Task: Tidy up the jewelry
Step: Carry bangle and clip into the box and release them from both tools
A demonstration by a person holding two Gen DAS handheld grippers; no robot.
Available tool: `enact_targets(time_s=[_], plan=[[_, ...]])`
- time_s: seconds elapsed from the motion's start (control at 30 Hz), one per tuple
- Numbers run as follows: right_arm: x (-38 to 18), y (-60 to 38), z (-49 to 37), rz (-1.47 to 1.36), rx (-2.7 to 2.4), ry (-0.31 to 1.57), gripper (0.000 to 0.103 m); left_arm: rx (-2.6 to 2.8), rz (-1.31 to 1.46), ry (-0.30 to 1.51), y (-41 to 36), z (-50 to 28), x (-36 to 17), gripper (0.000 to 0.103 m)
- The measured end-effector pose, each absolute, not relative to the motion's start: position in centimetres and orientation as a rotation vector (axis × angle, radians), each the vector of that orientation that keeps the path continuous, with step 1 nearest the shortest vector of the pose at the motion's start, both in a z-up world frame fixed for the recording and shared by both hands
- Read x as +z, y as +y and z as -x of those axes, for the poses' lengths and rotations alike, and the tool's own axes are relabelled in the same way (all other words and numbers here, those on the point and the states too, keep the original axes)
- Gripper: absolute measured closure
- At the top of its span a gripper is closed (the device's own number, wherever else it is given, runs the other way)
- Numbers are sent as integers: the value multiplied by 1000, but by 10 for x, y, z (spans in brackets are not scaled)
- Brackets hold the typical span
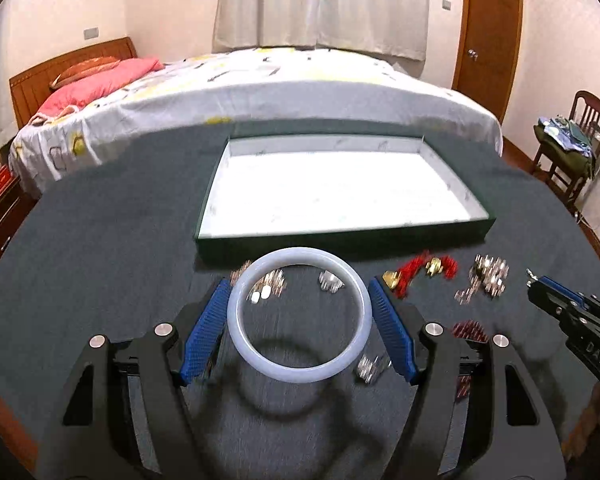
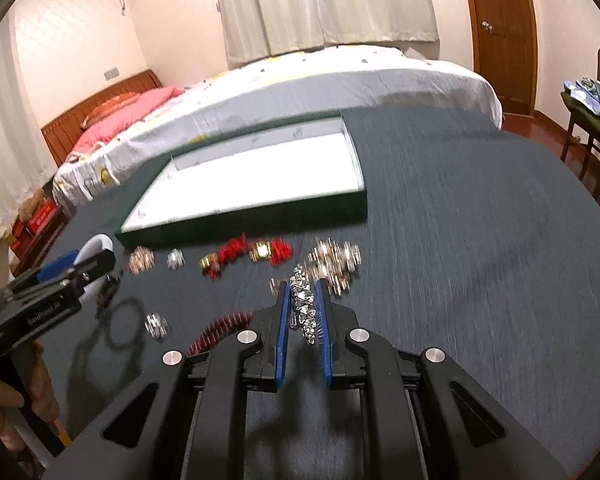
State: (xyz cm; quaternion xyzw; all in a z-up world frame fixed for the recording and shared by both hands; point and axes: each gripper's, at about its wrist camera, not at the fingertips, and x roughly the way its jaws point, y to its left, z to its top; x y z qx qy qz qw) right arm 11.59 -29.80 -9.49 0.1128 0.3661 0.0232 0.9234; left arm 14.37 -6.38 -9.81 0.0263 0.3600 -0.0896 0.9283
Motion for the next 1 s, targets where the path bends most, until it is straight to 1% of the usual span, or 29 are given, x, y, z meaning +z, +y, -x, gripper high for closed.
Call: enact_targets(time_s=[0.23,0.43,0.6,0.73,0.87,1.0], plan=[[-71,-297,-161,-216,56,678,90,-200,-53,673,-80,-183,-80,34],[-66,-293,-207,-175,39,640,90,-187,-41,654,-89,-230,-80,34],[-91,-295,-244,-188,34,701,90,-173,-49,681,-96,-268,-96,34],[-117,-297,-263,-181,8,768,90,-167,-59,747,-98,-290,-121,34],[-133,-299,-270,-177,-2,820,89,-167,-58,809,-96,-298,-140,34],[-137,-296,-271,-150,-15,842,90,-180,-68,839,-96,-300,-150,34]])
